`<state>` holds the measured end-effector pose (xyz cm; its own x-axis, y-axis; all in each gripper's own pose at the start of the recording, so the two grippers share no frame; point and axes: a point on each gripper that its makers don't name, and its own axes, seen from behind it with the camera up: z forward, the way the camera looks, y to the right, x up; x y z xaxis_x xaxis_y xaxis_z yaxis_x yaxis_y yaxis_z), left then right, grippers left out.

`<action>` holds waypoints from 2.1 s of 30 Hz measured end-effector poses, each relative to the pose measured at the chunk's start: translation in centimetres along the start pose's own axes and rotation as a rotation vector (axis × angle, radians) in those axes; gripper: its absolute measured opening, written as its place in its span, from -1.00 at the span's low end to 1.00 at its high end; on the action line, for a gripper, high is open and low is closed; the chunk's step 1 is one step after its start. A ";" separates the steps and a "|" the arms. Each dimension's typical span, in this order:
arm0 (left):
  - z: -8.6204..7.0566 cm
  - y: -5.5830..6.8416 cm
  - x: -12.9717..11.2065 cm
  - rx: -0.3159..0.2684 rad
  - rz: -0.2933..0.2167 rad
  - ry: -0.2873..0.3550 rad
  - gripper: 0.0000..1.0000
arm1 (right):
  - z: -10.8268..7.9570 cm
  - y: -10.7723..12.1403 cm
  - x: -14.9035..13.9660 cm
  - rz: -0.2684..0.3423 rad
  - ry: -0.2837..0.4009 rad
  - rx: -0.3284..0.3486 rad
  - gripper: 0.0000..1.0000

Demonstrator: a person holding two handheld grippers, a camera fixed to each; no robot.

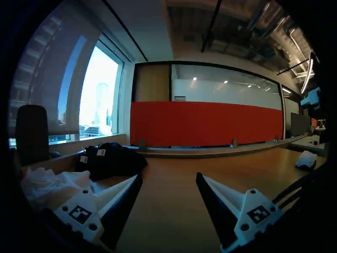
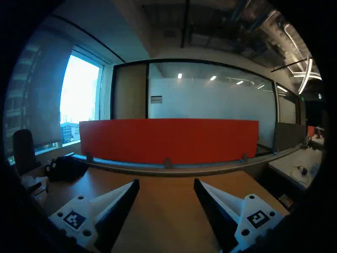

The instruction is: Fold towel

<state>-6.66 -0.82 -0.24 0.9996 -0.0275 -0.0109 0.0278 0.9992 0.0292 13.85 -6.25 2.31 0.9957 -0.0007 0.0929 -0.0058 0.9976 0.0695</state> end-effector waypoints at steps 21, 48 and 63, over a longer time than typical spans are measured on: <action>0.5 0.5 -0.7 0.003 0.020 -0.017 0.88 | 0.2 0.2 -0.3 0.010 0.003 0.002 1.00; 0.5 0.6 -0.9 0.004 0.024 -0.019 0.88 | 1.0 5.3 -0.3 0.037 0.073 -0.022 0.99; 0.5 0.6 -1.1 0.004 0.023 -0.019 0.88 | -0.2 7.4 -6.5 0.066 0.085 -0.083 0.99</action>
<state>-7.70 -0.21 0.31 1.0000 -0.0048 0.0084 0.0045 0.9994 0.0332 7.32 1.19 2.07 0.9977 0.0671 0.0100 -0.0669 0.9976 -0.0164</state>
